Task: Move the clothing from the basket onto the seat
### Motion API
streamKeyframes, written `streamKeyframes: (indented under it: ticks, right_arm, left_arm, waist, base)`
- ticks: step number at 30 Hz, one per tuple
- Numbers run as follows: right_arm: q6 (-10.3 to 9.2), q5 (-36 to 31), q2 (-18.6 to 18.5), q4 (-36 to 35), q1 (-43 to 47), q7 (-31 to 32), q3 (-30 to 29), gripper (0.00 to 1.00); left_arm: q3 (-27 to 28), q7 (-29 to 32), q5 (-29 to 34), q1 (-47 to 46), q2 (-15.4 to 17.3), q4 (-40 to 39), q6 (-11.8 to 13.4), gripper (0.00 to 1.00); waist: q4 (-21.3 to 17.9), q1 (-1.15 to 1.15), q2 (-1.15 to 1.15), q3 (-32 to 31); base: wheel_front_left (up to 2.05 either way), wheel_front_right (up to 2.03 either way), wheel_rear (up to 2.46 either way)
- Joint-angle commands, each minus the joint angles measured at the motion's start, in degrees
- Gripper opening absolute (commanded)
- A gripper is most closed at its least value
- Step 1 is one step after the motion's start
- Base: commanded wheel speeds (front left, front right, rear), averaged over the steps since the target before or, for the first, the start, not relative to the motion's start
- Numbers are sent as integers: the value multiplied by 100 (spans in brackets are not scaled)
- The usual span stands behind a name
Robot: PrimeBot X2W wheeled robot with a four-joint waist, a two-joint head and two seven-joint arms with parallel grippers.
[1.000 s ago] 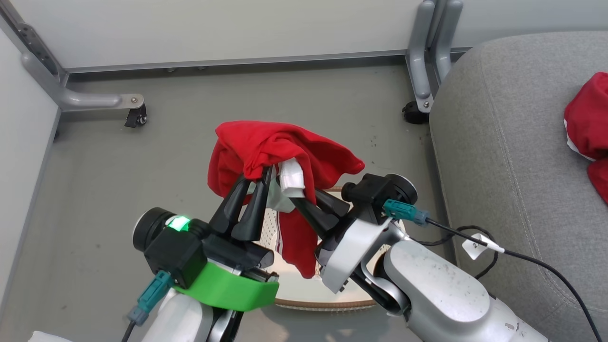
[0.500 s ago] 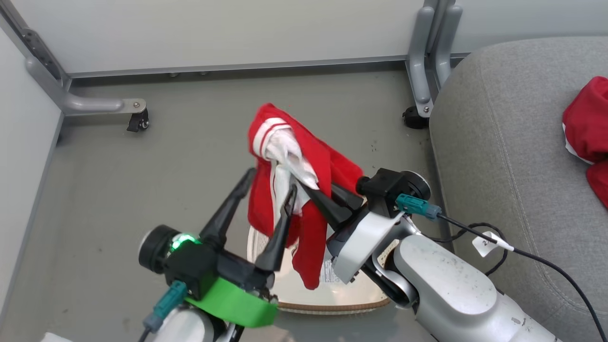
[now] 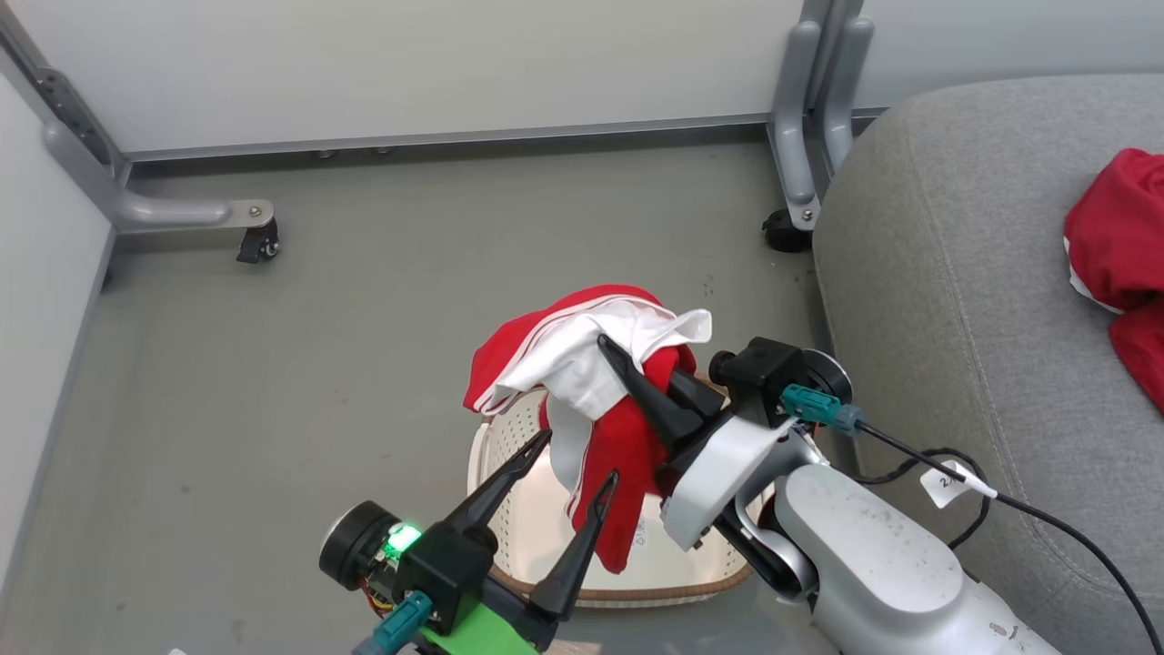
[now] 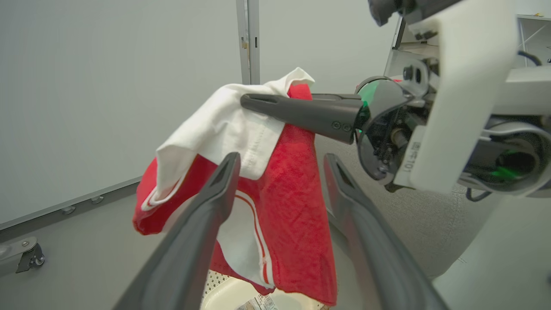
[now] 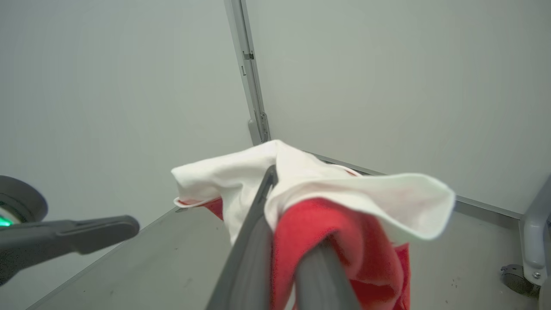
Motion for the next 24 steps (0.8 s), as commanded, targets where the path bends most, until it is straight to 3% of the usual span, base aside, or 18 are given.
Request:
streamKeyframes:
  ticks: [1, 9, 24]
  right_arm:
    - [-2, -41, 5, 24, 66, -25, -25, 0]
    - [-2, -69, 2, -20, 147, -53, -150, 0]
    - [-2, -107, 20, -90, 132, -170, -555, 0]
  left_arm:
    - [-7, 9, 78, 96, 39, 18, -5, 100]
    - [-87, 16, 23, 34, 67, 77, -10, 100]
    - [-69, 235, 32, -312, 240, 43, 21, 100]
  waist:
    - [-63, 0, 0, 8]
    - [-512, 0, 0, 157]
    - [-2034, 0, 0, 608]
  base:
    - [0, 0, 0]
    - [0, 0, 0]
    - [0, 0, 0]
